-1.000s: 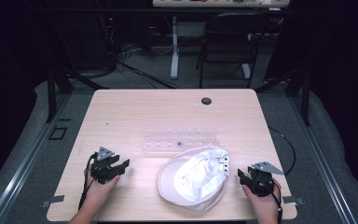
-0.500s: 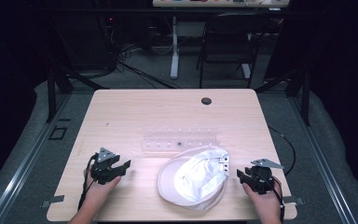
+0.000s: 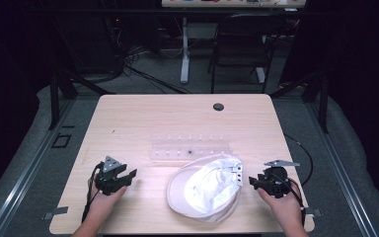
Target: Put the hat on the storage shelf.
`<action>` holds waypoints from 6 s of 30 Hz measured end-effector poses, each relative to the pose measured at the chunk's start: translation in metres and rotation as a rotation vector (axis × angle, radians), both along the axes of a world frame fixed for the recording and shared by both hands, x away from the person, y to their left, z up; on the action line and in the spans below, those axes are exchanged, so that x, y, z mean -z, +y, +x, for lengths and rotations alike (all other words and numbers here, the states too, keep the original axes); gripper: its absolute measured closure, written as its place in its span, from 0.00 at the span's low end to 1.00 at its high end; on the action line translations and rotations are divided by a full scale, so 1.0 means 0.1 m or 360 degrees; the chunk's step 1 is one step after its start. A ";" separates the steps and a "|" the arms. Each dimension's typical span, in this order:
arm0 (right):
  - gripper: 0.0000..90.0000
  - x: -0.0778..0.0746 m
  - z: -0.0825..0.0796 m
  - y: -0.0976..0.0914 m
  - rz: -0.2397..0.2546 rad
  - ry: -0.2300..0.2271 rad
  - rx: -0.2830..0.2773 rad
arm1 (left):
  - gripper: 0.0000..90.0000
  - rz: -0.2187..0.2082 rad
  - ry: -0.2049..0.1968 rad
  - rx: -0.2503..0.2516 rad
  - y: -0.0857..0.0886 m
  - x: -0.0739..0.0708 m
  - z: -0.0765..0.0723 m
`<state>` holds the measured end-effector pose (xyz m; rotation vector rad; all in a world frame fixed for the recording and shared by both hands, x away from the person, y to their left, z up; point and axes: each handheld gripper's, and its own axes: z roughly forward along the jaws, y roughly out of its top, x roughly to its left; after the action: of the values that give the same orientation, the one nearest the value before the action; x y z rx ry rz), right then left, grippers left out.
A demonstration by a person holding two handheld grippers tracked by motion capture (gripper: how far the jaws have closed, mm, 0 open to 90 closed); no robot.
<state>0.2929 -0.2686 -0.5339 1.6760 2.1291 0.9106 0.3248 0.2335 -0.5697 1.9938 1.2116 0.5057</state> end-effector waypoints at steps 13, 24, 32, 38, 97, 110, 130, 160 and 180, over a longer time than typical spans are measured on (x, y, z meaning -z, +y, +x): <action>0.57 -0.28 0.11 0.02 0.0002 0.0055 -0.0023 | 0.57 -0.0001 0.0031 0.0003 -0.02 0.01 0.00; 0.57 -0.43 0.27 0.07 0.0153 0.0193 -0.0054 | 0.57 0.0012 0.0027 0.0007 -0.03 0.02 0.00; 0.57 -0.37 0.38 0.14 0.0260 0.0303 -0.0060 | 0.56 0.0011 0.0029 0.0011 -0.04 0.02 0.00; 0.56 -0.24 0.44 0.16 0.0345 0.0422 -0.0038 | 0.56 0.0016 0.0026 0.0020 -0.04 0.02 0.00; 0.89 -0.65 0.60 0.57 0.0140 0.0764 -0.0055 | 0.56 0.0024 0.0023 0.0018 -0.05 0.02 0.00; 0.89 -0.90 0.61 0.61 -0.0119 0.0826 0.0000 | 0.56 0.0029 0.0024 0.0021 -0.06 0.02 0.00; 0.90 -1.22 0.67 0.64 -0.0184 0.0879 0.0012 | 0.56 0.0037 0.0036 0.0034 -0.06 0.02 -0.01; 0.91 -1.77 0.71 0.57 0.0075 0.0970 0.0021 | 0.56 0.0040 0.0043 0.0040 -0.07 0.02 -0.01; 0.91 -1.94 0.73 0.43 0.0641 0.1071 -0.0100 | 0.54 0.0019 0.0029 0.0031 -0.08 0.02 -0.02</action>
<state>0.3660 -0.2259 -0.3396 2.3980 2.5413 0.9302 0.3230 0.2251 -0.5719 2.0223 1.2021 0.4873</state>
